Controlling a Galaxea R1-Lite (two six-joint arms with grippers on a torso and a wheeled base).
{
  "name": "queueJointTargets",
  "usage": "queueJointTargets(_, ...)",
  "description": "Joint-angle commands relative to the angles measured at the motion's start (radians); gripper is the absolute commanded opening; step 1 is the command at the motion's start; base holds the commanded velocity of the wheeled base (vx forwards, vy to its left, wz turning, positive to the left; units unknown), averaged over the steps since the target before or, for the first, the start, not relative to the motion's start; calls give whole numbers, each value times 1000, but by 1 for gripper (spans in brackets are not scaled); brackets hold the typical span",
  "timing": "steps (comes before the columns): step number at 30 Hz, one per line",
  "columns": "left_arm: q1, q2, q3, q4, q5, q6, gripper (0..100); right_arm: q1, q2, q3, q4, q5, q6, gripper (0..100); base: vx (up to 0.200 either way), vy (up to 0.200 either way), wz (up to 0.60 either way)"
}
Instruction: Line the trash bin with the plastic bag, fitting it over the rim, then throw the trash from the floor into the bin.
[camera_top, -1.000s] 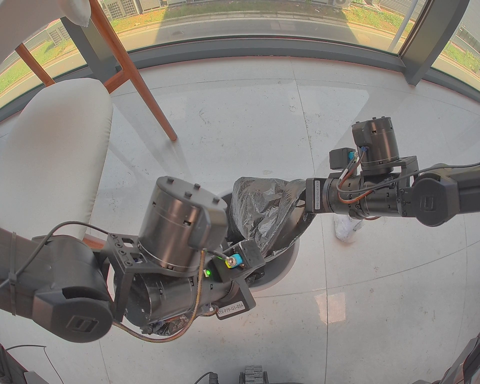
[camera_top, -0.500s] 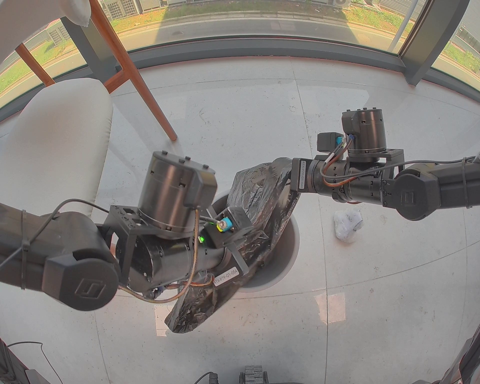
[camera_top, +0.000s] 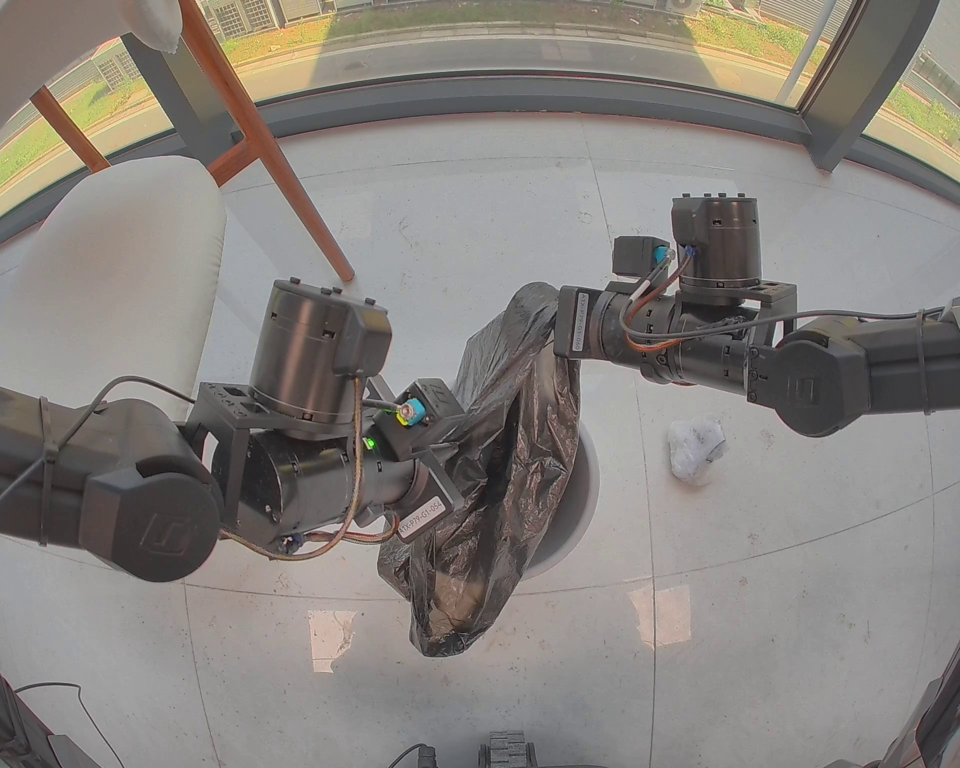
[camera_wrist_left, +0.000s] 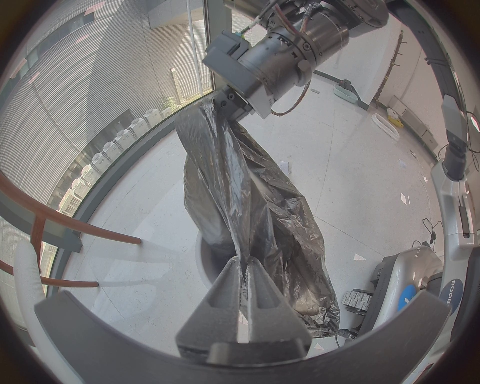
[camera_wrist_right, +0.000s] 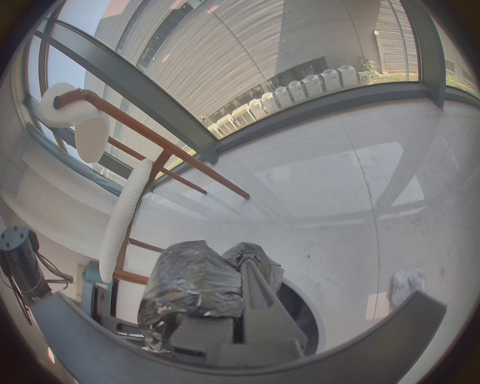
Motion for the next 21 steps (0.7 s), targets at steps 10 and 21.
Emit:
queueJointTargets(10, 3, 24, 13, -1, -12, -19, 0, 0, 6, 59, -25, -9, 3, 0, 0, 0, 0)
queueJointTargets(21, -2, 39, 23, 0, -20, -48, 0, -9, 5, 73, -25, -10, 3, 0, 0, 0, 0)
